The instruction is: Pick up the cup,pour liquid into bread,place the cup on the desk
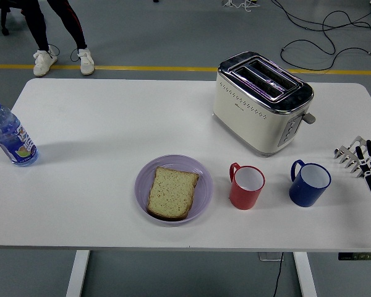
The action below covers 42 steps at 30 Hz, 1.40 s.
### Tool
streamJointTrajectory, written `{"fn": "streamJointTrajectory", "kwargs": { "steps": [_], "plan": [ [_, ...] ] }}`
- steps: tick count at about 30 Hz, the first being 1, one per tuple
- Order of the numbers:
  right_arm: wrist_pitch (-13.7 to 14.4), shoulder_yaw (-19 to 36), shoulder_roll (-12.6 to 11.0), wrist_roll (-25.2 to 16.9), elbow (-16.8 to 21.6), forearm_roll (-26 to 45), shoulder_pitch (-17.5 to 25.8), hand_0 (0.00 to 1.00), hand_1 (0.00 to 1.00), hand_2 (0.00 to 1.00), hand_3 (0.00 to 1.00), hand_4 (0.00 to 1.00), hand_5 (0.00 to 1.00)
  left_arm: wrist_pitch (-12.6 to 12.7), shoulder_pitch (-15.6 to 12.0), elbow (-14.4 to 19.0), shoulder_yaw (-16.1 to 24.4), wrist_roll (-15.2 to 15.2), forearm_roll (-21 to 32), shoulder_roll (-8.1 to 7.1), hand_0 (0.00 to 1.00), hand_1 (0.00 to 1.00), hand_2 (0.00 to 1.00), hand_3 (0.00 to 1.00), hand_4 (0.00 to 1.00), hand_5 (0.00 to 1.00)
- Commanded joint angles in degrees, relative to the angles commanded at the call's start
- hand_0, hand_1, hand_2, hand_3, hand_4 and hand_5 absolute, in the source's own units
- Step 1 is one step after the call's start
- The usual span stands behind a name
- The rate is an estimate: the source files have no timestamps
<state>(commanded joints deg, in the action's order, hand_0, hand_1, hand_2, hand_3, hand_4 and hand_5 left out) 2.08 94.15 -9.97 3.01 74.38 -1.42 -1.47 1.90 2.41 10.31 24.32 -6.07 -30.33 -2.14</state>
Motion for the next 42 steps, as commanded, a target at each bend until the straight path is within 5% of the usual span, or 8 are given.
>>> {"fn": "streamJointTrajectory", "kwargs": {
  "steps": [42],
  "plan": [
    [-0.25,0.50,0.30,0.75,-0.68,-0.12,1.29,0.702,0.643,0.665,0.610,0.458,0.176,-0.15,-1.36,0.00,-2.72,0.17,1.38,-0.10,0.673,0.710,0.737,0.662,0.425,0.942]
  ]
}}
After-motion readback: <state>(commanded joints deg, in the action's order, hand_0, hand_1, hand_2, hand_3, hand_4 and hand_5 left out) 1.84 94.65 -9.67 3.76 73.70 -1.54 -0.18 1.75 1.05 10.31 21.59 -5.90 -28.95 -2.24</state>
